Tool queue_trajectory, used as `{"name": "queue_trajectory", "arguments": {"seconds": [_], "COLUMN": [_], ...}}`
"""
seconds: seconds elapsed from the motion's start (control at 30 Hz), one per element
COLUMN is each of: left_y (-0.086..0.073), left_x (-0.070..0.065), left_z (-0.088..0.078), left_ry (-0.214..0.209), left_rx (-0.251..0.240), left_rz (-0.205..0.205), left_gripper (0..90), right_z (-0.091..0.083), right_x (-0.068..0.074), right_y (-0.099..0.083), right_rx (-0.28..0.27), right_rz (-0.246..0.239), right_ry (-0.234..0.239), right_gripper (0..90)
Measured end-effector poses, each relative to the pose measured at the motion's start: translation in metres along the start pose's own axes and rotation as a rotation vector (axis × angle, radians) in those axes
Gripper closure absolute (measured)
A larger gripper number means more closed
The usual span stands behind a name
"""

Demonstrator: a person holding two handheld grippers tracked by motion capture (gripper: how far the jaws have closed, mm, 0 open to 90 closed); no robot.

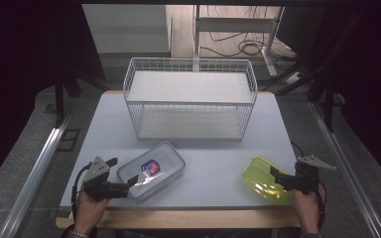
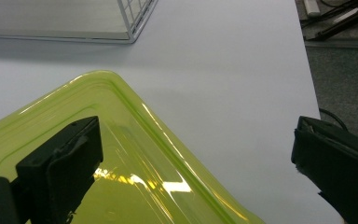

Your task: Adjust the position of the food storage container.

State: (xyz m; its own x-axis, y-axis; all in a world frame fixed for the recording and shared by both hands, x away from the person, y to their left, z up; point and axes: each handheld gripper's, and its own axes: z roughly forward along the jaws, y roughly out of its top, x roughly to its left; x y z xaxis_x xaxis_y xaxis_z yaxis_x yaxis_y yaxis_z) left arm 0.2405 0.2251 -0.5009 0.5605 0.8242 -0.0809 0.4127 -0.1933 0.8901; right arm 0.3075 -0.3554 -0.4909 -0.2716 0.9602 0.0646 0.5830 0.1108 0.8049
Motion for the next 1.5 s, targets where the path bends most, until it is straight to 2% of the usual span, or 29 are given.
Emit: {"name": "queue_trajectory", "arguments": {"seconds": [0.1,0.17,0.23,0.33,0.43,0.5,0.57,0.67,0.77,0.87,0.93,0.97,1.03,1.07,1.1,1.13,1.17,1.2,1.23,1.33,1.5], "left_y": [-0.001,0.0,0.002,0.003,0.006,0.006,0.006,0.005,0.004,0.003,0.002,0.001,-0.001,-0.001,-0.001,-0.001,-0.001,-0.001,-0.001,-0.001,-0.002], "left_x": [0.0,0.0,0.0,0.0,-0.001,-0.001,-0.001,-0.002,-0.002,-0.004,-0.006,-0.007,-0.008,-0.008,-0.009,-0.009,-0.009,-0.009,-0.009,-0.009,-0.007], "left_z": [0.001,0.0,-0.001,-0.002,-0.003,-0.004,-0.006,-0.009,-0.011,-0.012,-0.012,-0.012,-0.012,-0.012,-0.011,-0.011,-0.012,-0.012,-0.013,-0.014,-0.016], "left_ry": [0.0,0.001,0.001,-0.003,0.001,-0.014,-0.012,0.003,-0.01,-0.015,-0.005,0.001,0.013,0.013,0.021,0.026,0.029,0.029,0.029,0.034,0.038], "left_rx": [-0.003,-0.003,0.016,0.024,0.055,0.07,0.082,0.088,0.081,0.076,0.073,0.072,0.082,0.082,0.087,0.088,0.086,0.084,0.078,0.066,0.051], "left_rz": [0.006,0.009,-0.015,-0.029,-0.028,-0.038,-0.054,-0.054,-0.056,-0.051,-0.038,-0.032,-0.011,-0.011,-0.003,0.002,0.006,0.008,0.009,0.004,-0.014], "left_gripper": [2.8,2.9,3.8,4.4,3.4,2.2,4.1,7.2,15.4,17.5,17.5,17.3,16.5,16.2,15.9,15.9,15.7,15.6,15.6,15.6,15.7], "right_z": [-0.002,-0.004,-0.006,-0.003,0.0,0.002,0.004,0.005,0.004,0.001,-0.001,-0.002,-0.005,-0.005,-0.007,-0.007,-0.012,-0.015,-0.015,-0.024,-0.028], "right_x": [0.002,0.004,0.008,0.01,0.011,0.013,0.017,0.02,0.023,0.028,0.033,0.036,0.049,0.049,0.059,0.059,0.068,0.071,0.071,0.078,0.087], "right_y": [0.002,0.004,0.007,0.007,0.007,0.007,0.007,0.007,0.009,0.011,0.014,0.015,0.016,0.016,0.017,0.017,0.017,0.016,0.016,0.014,0.002], "right_rx": [-0.005,-0.011,-0.017,0.003,0.007,0.014,0.025,0.035,0.045,0.052,0.052,0.059,0.079,0.079,0.091,0.091,0.099,0.101,0.101,0.12,0.188], "right_rz": [-0.016,-0.028,-0.033,-0.038,-0.041,-0.037,-0.044,-0.049,-0.056,-0.056,-0.059,-0.07,-0.121,-0.121,-0.168,-0.168,-0.205,-0.214,-0.214,-0.25,-0.292], "right_ry": [-0.003,0.011,0.038,0.032,0.021,0.02,0.026,0.032,0.062,0.12,0.131,0.155,0.204,0.204,0.242,0.242,0.279,0.293,0.293,0.324,0.367], "right_gripper": [2.2,2.0,0.3,0.0,0.0,0.0,0.0,0.0,0.0,0.7,10.5,20.3,43.0,43.0,56.0,56.0,70.3,75.6,75.6,88.3,89.5]}}
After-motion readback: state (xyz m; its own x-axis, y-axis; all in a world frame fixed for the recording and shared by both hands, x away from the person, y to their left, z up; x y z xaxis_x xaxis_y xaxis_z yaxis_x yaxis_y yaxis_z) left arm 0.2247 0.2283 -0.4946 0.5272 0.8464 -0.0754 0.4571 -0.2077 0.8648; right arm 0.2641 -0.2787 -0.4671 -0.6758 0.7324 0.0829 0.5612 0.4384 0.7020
